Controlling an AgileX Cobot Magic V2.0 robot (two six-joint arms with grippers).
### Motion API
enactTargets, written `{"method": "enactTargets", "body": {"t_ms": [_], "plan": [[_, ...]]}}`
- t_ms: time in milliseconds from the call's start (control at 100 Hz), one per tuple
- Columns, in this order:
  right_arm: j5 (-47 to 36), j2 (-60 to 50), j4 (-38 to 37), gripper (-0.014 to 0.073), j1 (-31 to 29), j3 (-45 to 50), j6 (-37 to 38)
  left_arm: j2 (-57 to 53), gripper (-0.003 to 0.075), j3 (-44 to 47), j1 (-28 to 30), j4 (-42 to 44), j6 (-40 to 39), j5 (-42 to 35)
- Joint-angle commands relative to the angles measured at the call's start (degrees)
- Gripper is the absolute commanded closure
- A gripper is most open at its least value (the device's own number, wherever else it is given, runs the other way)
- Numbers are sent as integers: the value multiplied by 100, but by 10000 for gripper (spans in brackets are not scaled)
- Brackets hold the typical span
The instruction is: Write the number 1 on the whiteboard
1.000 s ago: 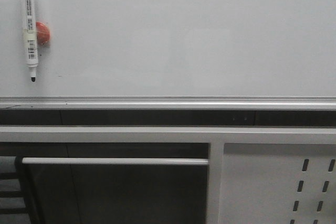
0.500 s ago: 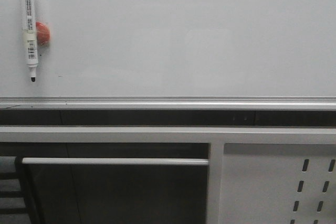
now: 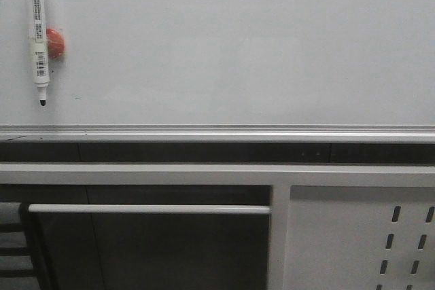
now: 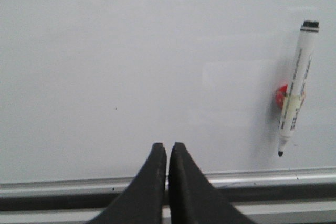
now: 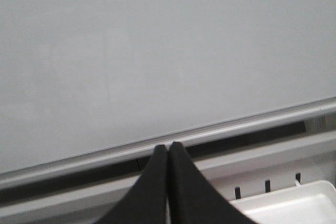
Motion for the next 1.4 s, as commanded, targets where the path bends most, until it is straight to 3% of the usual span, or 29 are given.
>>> {"method": "enactTargets", "body": {"t_ms": [0,200,310,500,570,890,1090,1390], "plan": [[-978,-116,13,673,-41,165,-34,-153,738,129,-58,-48,-27,-687],[-1765,-116,13,673,-41,165,-34,-153,738,129,-58,-86,-27,-877],[-2095,-116,13,673,-41,165,-34,-153,738,129,-37,-206,-27,-1343],[-2181,-116,68,673,-41,158,250,-153,738,106,-37,-1529,-27,-2480],[-2360,-116,68,673,-41,158,550,-153,738,51,-37,-1794,-27,-2540],[-2507,-116,33,673,-41,158,1462,-2,738,-76,-37,-1549,-27,-2571],[-2838,-116,-37,672,-41,-9,1473,443,738,-810,-37,-1415,-27,-1694],[-44,359,-598,672,-41,-1579,1473,2162,738,-2394,-37,-975,-19,396]]}}
